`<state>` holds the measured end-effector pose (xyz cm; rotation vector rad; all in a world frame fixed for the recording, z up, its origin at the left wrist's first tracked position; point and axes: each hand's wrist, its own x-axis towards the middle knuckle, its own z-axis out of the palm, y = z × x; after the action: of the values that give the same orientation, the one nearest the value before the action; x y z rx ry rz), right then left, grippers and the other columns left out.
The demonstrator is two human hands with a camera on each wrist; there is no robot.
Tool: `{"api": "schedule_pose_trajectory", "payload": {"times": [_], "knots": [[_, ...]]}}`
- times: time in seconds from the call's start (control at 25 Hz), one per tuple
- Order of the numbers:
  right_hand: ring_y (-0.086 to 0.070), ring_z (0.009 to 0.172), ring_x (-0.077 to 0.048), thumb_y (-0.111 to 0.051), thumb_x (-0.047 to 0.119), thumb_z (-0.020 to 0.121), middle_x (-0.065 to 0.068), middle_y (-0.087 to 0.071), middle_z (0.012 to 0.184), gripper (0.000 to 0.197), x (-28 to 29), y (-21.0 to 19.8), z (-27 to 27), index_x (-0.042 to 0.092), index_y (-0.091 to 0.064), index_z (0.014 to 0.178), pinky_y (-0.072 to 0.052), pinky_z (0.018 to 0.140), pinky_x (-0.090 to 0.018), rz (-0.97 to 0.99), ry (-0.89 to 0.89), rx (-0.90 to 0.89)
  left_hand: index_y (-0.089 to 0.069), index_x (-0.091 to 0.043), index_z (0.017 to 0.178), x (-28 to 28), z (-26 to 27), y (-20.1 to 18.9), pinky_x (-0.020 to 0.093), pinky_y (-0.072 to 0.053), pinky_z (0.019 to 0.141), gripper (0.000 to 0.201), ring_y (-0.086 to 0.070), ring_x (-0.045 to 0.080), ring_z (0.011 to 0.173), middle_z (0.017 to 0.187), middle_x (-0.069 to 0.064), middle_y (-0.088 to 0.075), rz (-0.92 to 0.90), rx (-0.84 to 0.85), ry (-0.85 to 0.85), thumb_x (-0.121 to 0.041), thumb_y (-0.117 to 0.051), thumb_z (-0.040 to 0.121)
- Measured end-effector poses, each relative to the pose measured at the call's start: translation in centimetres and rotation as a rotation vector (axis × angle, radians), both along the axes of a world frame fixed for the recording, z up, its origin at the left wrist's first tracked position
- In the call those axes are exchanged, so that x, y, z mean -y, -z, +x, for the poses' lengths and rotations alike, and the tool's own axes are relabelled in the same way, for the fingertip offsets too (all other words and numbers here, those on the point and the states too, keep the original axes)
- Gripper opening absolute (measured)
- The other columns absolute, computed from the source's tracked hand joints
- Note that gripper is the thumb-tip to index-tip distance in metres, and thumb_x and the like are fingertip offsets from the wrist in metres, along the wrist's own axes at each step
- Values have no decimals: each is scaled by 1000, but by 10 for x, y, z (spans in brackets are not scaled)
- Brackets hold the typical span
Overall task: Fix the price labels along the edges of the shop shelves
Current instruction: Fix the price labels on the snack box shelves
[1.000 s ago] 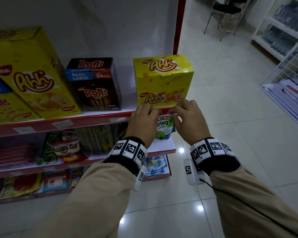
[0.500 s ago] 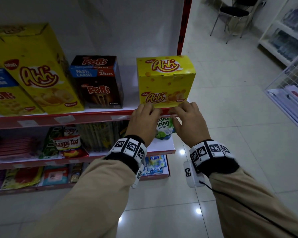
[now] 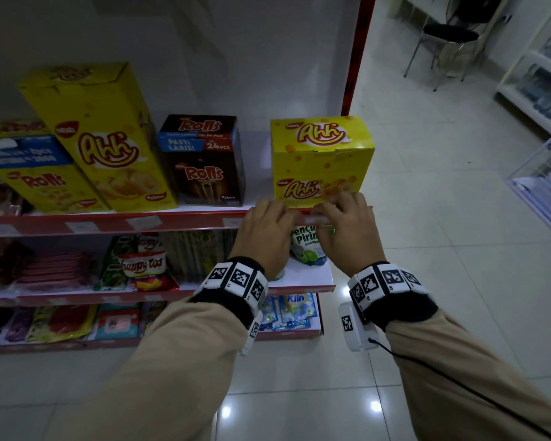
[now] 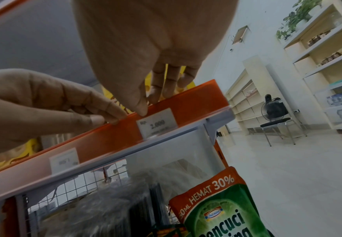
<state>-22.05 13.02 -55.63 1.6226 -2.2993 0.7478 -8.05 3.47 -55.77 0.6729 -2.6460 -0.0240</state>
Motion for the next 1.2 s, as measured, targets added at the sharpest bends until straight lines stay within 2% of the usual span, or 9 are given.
{"api": "schedule_pose_trajectory", "payload": {"times": [0.12, 0.32, 0.56, 0.72, 0.8, 0.92, 1.04, 1.2], "knots": [[-51, 97, -35, -64, 15, 79, -13, -60, 97, 14, 13, -1, 16, 10, -69, 91, -42, 75, -42, -16, -20, 15, -62, -9, 108, 13, 25, 0, 41, -43, 78, 30, -49, 33, 96, 105, 10, -59, -30, 7, -46, -5, -60, 79], [-49, 95, -35, -64, 19, 79, -12, -59, 100, 19, 37, 1, 53, 11, -66, 96, -41, 77, -43, 24, -20, 23, -57, -8, 125, 36, 79, 5, 43, -44, 84, 47, -51, 35, 107, 119, 13, -57, 1, 26, -128, -4, -62, 78], [-46, 97, -35, -64, 29, 76, -12, -54, 104, 30, 54, 6, 90, 13, -59, 101, -37, 73, -40, 100, 18, -63, -57, -11, 122, 54, 114, 10, 39, -41, 83, 52, -52, 33, 103, 117, 11, -57, -90, 38, -109, -13, -67, 71], [-52, 94, -37, -63, 18, 78, -16, -57, 99, 22, 61, 8, 99, 6, -59, 95, -41, 73, -42, 29, 60, -90, -57, -12, 117, 61, 115, 9, 39, -41, 81, 45, -50, 31, 101, 112, 10, -55, -70, 21, -73, -13, -65, 73], [-55, 87, -37, -63, 6, 78, -19, -59, 93, 15, 67, 10, 106, 1, -62, 92, -43, 73, -41, -78, 8, -79, -56, -13, 115, 65, 114, 9, 40, -40, 80, 42, -49, 31, 101, 111, 9, -54, -49, 19, -66, -12, -64, 74], [-56, 81, -36, -63, -7, 75, -20, -62, 89, 18, 71, 13, 117, -4, -64, 93, -40, 73, -37, -139, -77, -92, -53, -17, 115, 68, 112, 11, 41, -38, 79, 37, -46, 30, 100, 109, 7, -52, -52, 61, -101, -20, -60, 78], [-56, 82, -37, -62, -7, 76, -19, -63, 87, 18, 73, 14, 120, -4, -65, 94, -44, 72, -37, -107, -84, -103, -52, -18, 116, 70, 111, 12, 41, -37, 78, 38, -44, 30, 99, 109, 7, -51, -47, 76, -115, -26, -58, 79], [-53, 86, -37, -61, -2, 81, -20, -61, 93, 16, 75, 14, 124, -2, -66, 97, -40, 74, -38, -34, -44, -115, -53, -23, 119, 73, 113, 14, 41, -37, 80, 40, -44, 29, 101, 111, 5, -50, -51, 93, -86, -31, -57, 80]]}}
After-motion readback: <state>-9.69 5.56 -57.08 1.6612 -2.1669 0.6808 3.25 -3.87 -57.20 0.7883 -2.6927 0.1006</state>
